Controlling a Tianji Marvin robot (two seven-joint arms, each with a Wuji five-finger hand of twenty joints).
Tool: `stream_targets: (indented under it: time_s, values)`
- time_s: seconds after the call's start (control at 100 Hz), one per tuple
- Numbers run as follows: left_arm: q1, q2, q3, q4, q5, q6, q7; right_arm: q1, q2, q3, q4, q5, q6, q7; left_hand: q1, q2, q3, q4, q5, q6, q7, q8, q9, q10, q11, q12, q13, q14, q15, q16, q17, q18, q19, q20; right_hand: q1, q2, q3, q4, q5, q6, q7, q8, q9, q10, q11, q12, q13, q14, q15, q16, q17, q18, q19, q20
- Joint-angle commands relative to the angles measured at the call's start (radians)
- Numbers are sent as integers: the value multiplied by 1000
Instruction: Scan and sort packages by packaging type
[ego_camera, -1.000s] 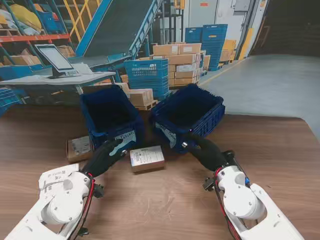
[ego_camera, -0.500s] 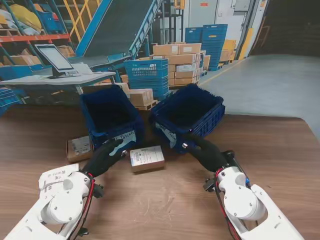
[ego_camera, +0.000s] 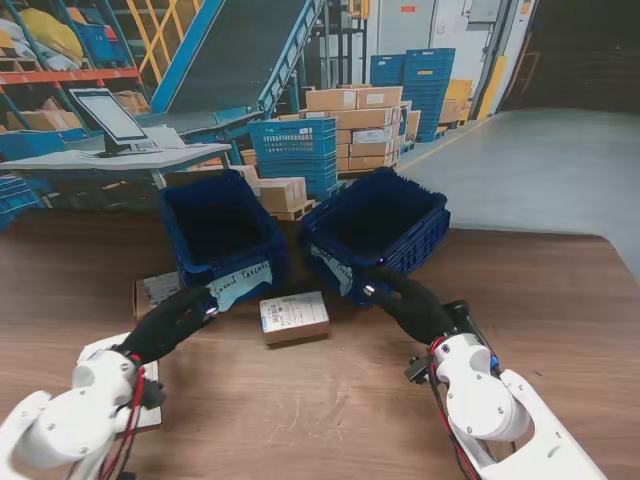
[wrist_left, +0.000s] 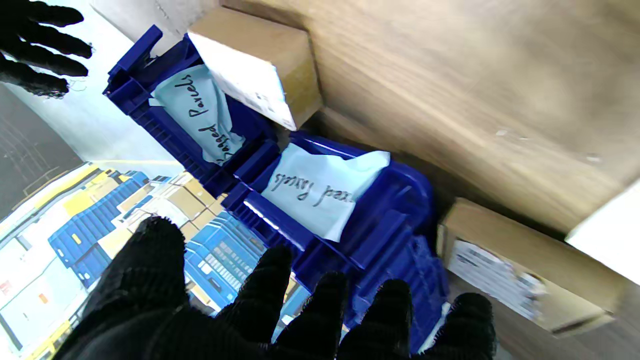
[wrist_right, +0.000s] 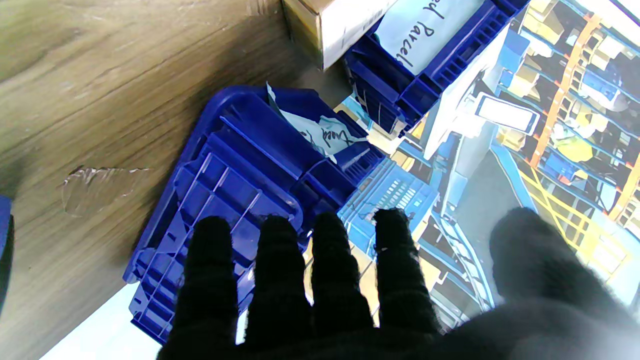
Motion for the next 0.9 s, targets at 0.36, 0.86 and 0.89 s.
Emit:
stream_targets:
  time_s: [0.36, 0.86, 0.89]
  values:
    - [126, 40, -187, -52, -38, 80, -188, 10, -13, -10, 14, 4, -27, -5, 38, 45, -35, -4, 9, 5, 5, 16, 28, 5, 3, 13, 0, 20, -23, -6, -4, 12, 5, 5, 0, -8, 7, 4, 7, -16, -11, 1, 8, 11, 4, 11, -6, 0, -4, 24, -6, -3, 7, 11]
    - [74, 66, -249, 71, 54, 72, -287, 35, -15, -36, 39, 5, -45, -12, 48, 37, -33, -3, 4, 10, 3, 15, 24, 4, 3, 17, 5, 13, -20, -3, 4, 9, 7, 5, -1, -7, 6, 4, 8, -18, -11, 2, 10, 12, 3, 11, -5, -1, -3, 24, -8, -1, 6, 11]
    - [70, 66, -251, 78, 60, 73, -284, 35, -15, -36, 40, 5, -45, -12, 49, 36, -33, -3, -1, 9, 1, 15, 22, 5, 3, 17, 5, 14, -19, -3, 4, 9, 8, 5, 0, -8, 7, 4, 8, -17, -10, 2, 9, 12, 3, 11, -6, 0, -4, 24, -8, 0, 6, 11]
